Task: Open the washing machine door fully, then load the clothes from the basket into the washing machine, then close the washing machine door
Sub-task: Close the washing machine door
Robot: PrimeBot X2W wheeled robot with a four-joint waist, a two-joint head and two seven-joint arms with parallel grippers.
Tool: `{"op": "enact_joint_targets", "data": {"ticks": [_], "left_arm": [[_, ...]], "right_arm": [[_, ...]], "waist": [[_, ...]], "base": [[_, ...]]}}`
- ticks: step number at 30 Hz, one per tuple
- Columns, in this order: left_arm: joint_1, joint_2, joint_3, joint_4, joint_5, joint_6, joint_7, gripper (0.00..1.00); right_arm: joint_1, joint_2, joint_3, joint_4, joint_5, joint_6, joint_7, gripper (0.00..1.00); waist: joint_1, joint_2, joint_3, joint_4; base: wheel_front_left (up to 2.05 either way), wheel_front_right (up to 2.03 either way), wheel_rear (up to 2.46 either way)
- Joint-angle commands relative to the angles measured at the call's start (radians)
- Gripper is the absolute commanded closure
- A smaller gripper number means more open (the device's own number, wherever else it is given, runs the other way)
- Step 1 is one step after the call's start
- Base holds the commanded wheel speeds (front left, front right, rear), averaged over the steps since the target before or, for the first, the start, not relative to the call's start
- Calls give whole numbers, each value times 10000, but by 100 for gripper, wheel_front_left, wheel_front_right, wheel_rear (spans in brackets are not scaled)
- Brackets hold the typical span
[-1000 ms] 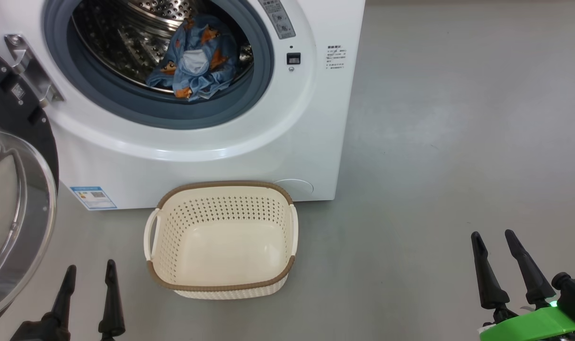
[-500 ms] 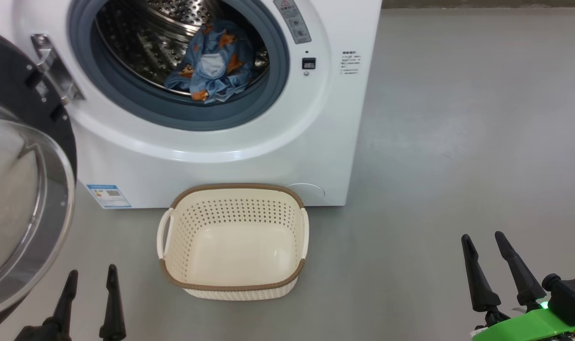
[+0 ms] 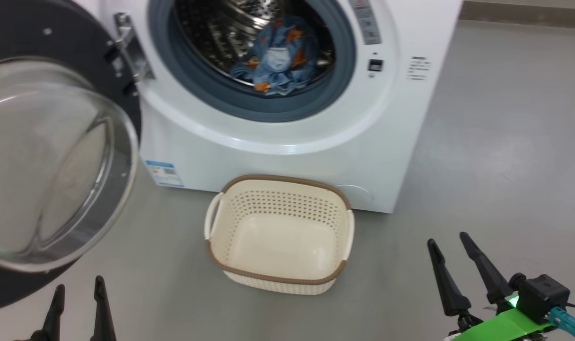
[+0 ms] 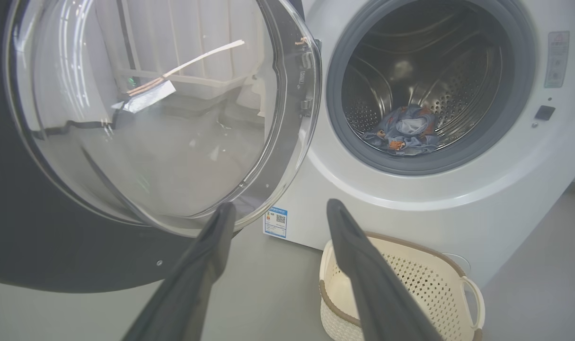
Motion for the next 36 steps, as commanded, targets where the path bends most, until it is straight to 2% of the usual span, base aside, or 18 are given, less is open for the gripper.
{"op": "enact_joint_targets", "data": {"ticks": [1,10,17,25,36], "left_arm": [[-40,121,388,-293,-113,6,-65,0],[244,27,696,-398,-246,6,-65,0],[493,3,814,-521,-305,6,-65,0],[649,-1,802,-581,-418,61,-65,0],[728,-2,770,-737,-563,128,-65,0]], "right_arm": [[-429,-146,345,-242,-91,44,-51,0],[-557,-120,674,-202,-26,44,-51,0],[-436,-89,792,-170,-13,44,-51,0],[-321,-53,855,-128,37,44,-51,0],[-258,-86,908,-112,67,44,-51,0]], "waist": [[0,0,11,804],[0,0,-50,2096],[0,0,-173,2719],[0,0,-378,2931],[0,0,-411,2806]], "base": [[0,0,0],[0,0,0],[0,0,0],[0,0,0],[0,0,0]]}}
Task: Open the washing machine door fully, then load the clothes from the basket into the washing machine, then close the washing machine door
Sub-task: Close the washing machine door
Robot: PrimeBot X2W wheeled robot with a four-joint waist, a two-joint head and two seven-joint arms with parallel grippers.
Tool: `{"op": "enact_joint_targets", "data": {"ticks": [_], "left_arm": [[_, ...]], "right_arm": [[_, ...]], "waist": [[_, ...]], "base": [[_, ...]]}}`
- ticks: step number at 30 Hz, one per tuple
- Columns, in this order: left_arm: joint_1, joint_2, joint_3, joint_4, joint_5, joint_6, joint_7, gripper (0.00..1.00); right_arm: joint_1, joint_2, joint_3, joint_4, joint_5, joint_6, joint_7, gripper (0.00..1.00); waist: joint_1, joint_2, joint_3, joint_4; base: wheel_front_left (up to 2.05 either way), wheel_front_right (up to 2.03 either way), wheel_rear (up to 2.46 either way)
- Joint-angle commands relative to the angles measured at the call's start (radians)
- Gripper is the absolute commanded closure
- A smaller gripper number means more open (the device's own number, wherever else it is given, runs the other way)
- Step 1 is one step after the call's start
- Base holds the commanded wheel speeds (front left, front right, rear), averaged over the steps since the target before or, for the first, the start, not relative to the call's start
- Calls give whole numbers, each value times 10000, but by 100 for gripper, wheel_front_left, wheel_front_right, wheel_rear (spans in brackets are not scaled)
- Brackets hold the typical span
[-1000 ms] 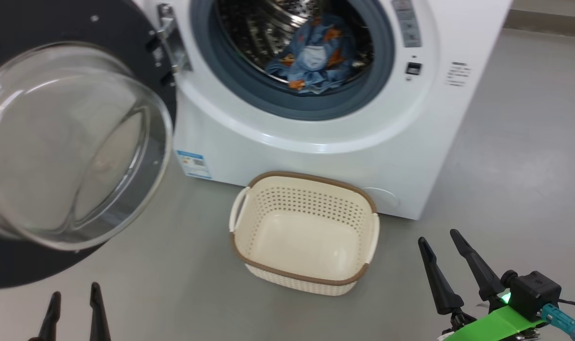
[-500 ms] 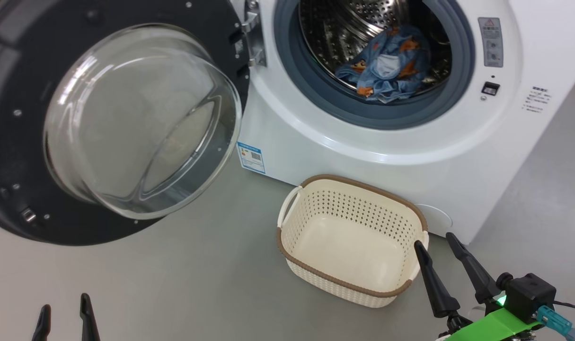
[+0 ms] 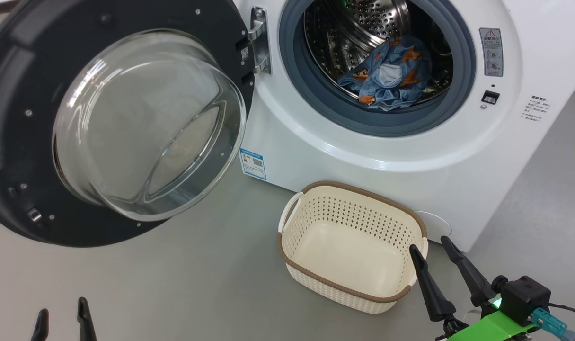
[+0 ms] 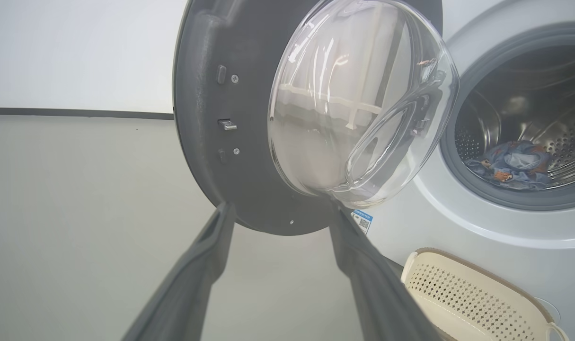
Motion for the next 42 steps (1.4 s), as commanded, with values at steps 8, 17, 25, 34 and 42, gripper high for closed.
{"op": "enact_joint_targets", "data": {"ticks": [8,17,25,34,42], "left_arm": [[-755,153,1000,-1165,-460,-41,-63,100],[-2984,1970,2044,-1321,-3559,-79,-63,100],[-5397,4633,2075,905,-7416,-81,24,100],[-7650,6344,1605,4319,-10039,-81,1666,100],[-8390,6868,971,5726,-11194,-82,3755,100]], "right_arm": [[-2,-93,98,-252,-21,44,-49,0],[-192,-256,152,-297,-20,44,-49,0],[-411,-506,158,-382,-82,44,-49,0],[-864,-813,401,-503,-108,44,-49,0],[-1057,-1012,443,-594,-155,44,-49,0]], "waist": [[0,0,209,-33],[0,0,721,-202],[0,0,1427,-333],[0,0,2241,-614],[0,0,2977,-653]], "base": [[0,0,0],[0,0,0],[0,0,0],[0,0,0],[0,0,0]]}}
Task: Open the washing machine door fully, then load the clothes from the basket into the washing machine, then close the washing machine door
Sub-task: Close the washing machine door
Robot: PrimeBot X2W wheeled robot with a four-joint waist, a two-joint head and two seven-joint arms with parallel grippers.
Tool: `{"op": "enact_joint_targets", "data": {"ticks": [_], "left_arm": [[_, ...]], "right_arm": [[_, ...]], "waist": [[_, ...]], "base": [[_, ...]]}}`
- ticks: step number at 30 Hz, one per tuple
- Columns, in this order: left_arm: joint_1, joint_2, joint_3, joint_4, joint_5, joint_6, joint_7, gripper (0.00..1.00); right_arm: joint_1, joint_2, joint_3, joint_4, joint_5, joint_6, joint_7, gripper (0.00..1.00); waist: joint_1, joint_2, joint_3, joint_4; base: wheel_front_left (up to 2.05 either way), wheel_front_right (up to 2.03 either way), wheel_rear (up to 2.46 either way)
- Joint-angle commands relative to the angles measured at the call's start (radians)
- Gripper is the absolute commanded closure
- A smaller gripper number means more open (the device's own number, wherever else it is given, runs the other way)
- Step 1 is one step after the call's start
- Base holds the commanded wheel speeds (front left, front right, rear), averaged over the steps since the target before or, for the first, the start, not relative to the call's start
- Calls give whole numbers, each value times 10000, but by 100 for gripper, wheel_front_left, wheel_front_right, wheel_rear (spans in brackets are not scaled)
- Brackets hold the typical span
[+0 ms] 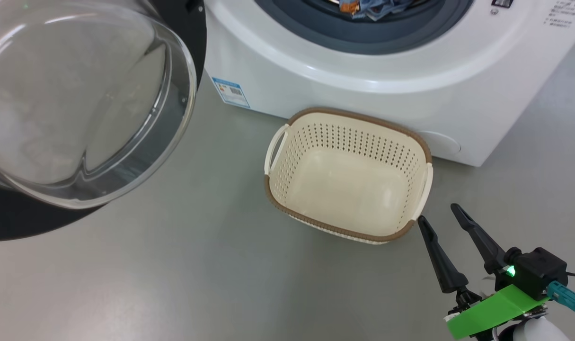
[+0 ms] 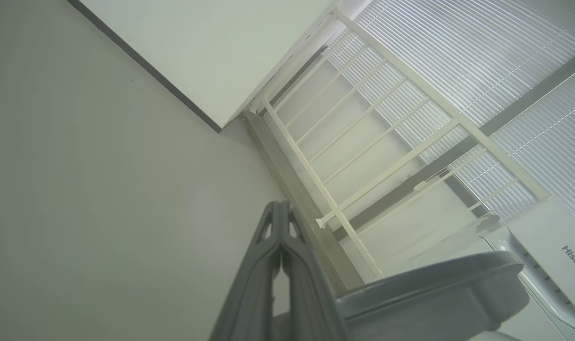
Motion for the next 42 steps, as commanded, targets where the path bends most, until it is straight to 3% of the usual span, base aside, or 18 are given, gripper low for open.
{"op": "enact_joint_targets", "data": {"ticks": [1,11,27,42], "left_arm": [[-336,922,111,-52,-75,-24,314,100],[-660,812,-399,542,-530,-24,1689,100],[-116,622,-1040,172,-1101,-25,4139,100],[329,974,-1245,-528,-1690,185,6470,100]], "right_arm": [[-231,-112,180,-291,-147,44,-49,0],[-459,-200,198,-266,-165,44,-49,0],[-366,-226,174,-255,-117,44,-49,0],[-120,61,130,-152,-97,44,-49,0]], "waist": [[0,0,366,-31],[0,0,687,167],[0,0,456,333],[0,0,-190,419]], "base": [[0,0,0],[0,0,0],[0,0,0],[0,0,0]]}}
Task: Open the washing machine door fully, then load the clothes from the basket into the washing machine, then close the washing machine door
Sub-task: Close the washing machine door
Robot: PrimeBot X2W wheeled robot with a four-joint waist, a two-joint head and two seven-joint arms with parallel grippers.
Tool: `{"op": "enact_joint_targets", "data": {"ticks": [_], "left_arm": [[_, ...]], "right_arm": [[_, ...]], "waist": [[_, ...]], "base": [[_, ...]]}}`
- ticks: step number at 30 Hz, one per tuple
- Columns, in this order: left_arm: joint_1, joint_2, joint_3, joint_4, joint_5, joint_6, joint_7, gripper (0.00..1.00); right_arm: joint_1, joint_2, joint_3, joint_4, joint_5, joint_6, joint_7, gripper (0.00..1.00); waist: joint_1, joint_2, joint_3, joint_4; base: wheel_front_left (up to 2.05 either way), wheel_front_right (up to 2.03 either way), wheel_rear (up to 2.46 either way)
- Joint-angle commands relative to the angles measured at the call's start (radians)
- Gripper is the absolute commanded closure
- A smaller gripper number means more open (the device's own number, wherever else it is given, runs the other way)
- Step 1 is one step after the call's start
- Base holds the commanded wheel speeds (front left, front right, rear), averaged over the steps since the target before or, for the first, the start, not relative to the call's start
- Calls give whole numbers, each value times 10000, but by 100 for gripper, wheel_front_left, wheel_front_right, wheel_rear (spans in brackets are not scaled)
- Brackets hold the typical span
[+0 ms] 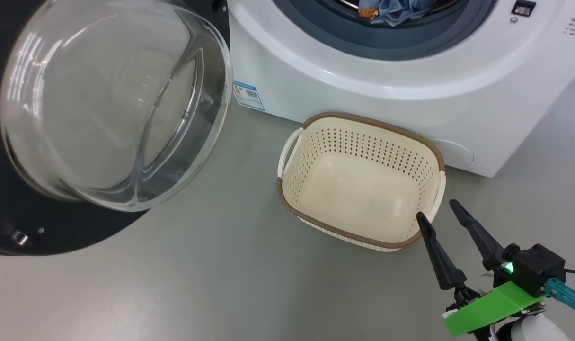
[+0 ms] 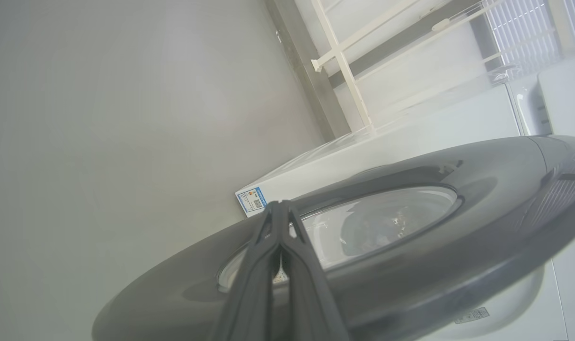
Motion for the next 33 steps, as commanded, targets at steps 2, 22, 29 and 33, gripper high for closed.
{"op": "enact_joint_targets", "data": {"ticks": [2,22,29,33], "left_arm": [[232,728,176,-497,-198,50,537,100],[575,902,-424,-1960,-784,-165,3275,100],[696,761,-581,-3017,-903,-172,3881,100],[812,689,-738,-3523,-847,-173,4167,100]], "right_arm": [[124,75,133,-179,-18,44,-51,0],[491,329,-19,-133,44,44,-51,0],[649,404,-209,-134,19,44,-51,0],[750,487,-308,-125,5,44,-51,0]], "waist": [[0,-1,-213,46],[0,-1,-1013,-10],[0,-1,-1245,-101],[0,-1,-1423,-260]], "base": [[0,0,0],[0,0,0],[0,0,0],[0,0,0]]}}
